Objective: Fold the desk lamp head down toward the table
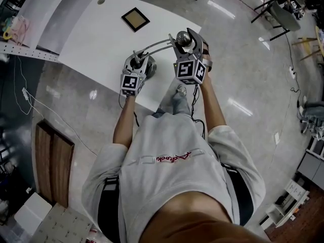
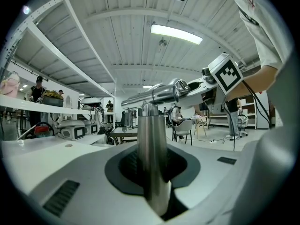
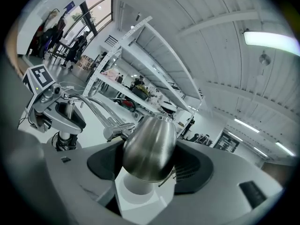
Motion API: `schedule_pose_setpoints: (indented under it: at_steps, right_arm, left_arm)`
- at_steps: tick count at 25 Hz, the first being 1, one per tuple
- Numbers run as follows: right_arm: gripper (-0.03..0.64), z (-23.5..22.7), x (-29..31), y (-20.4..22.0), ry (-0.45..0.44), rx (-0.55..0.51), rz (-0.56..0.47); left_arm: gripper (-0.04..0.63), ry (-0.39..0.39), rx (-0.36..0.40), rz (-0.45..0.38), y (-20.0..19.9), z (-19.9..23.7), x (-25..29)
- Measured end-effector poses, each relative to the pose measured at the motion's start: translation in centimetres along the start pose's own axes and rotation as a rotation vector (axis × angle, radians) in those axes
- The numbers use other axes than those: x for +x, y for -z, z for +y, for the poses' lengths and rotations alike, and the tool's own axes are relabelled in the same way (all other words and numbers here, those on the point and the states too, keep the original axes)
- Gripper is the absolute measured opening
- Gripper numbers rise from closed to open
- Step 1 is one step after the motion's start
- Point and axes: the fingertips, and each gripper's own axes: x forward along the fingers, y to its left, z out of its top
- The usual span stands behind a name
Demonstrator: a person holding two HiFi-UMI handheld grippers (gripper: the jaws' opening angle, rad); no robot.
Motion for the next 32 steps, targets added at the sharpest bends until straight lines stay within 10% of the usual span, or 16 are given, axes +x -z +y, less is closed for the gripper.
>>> schedule_pose_setpoints:
  at_steps: [19,32]
  right_arm:
    - [0.305,3.9,1.3,6.1,-0.07,0.377,-0.046]
    - [0.305,4.7,1.0,6.7,-0.072,0.382,-0.027]
  left_arm:
    - [0.104,0.009,0.007,0.008,0.1,0.0,-0.1]
    - [0.113,-0.002,-0.008,0.018,0.7,-0.1,-0.4]
